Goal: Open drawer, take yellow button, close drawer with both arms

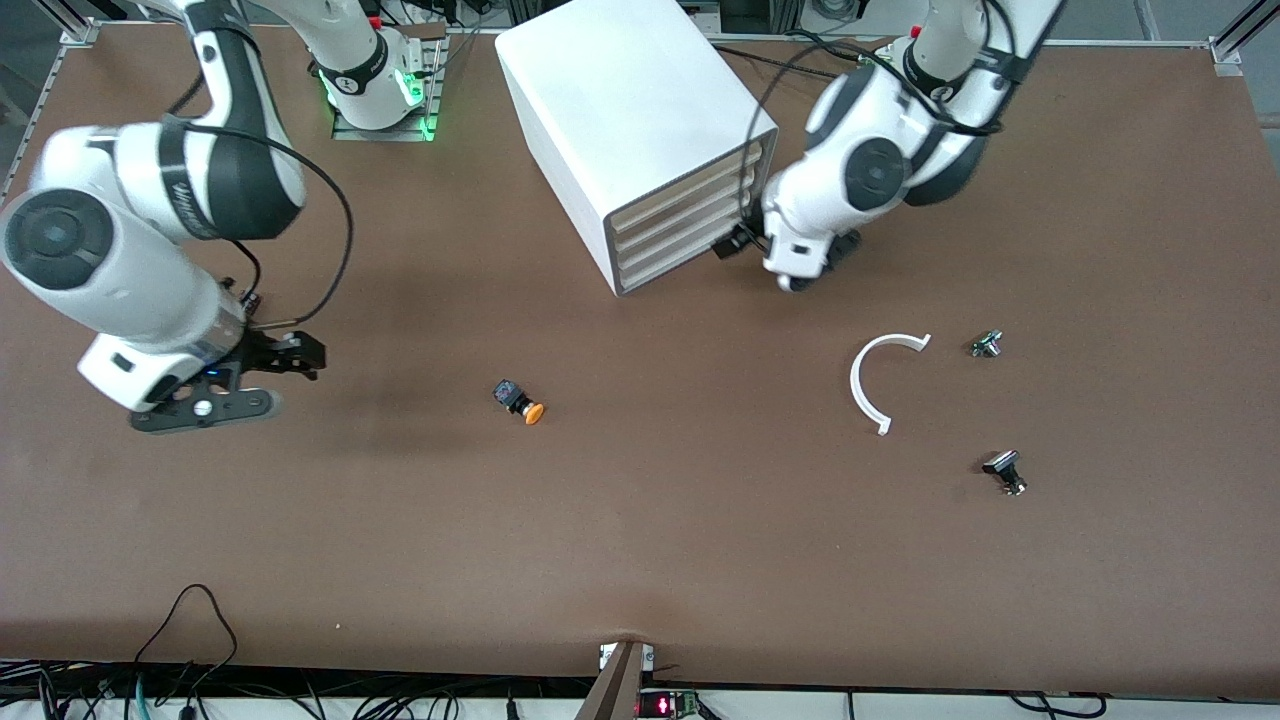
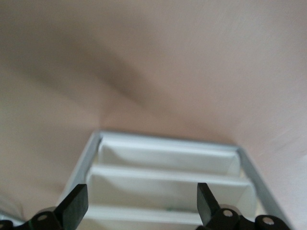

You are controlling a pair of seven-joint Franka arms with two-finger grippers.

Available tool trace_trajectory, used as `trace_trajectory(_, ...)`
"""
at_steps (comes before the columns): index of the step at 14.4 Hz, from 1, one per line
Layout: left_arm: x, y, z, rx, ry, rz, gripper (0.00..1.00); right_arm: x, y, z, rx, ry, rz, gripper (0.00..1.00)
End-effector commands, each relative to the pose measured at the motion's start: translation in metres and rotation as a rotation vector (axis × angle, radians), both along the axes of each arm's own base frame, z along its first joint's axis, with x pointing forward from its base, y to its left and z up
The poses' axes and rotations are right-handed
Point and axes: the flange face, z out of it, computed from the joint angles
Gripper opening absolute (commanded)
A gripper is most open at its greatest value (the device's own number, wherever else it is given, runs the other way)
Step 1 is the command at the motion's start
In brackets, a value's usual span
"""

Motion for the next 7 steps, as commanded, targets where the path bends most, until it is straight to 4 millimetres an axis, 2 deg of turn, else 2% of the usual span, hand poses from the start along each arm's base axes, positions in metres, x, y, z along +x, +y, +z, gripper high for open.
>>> trace_trajectory(1,0.033,0.057,0.015,-0.017,-0.109,-0.133,1.00,-0.009,-0.010,0.047,0.014,-0.047,-0.022,1.00)
trace_trajectory(2,0.045,0.076,0.031,0.016,-0.162,-0.169,1.00,-0.017,-0.019,0.058,0.030,-0.026,-0.046,1.00)
trace_trajectory(4,0.066,0.112,0.064,0.091,-0.256,-0.358,1.00,-0.027,-0.056,0.068,0.097,0.020,-0.122,1.00)
trace_trajectory(5,0.071,0.131,0.080,0.117,-0.288,-0.446,1.00,-0.028,-0.072,0.072,0.143,0.018,-0.155,1.00)
trace_trajectory(7,0.075,0.176,0.111,0.132,-0.322,-0.522,1.00,-0.035,-0.083,0.086,0.163,0.009,-0.136,1.00)
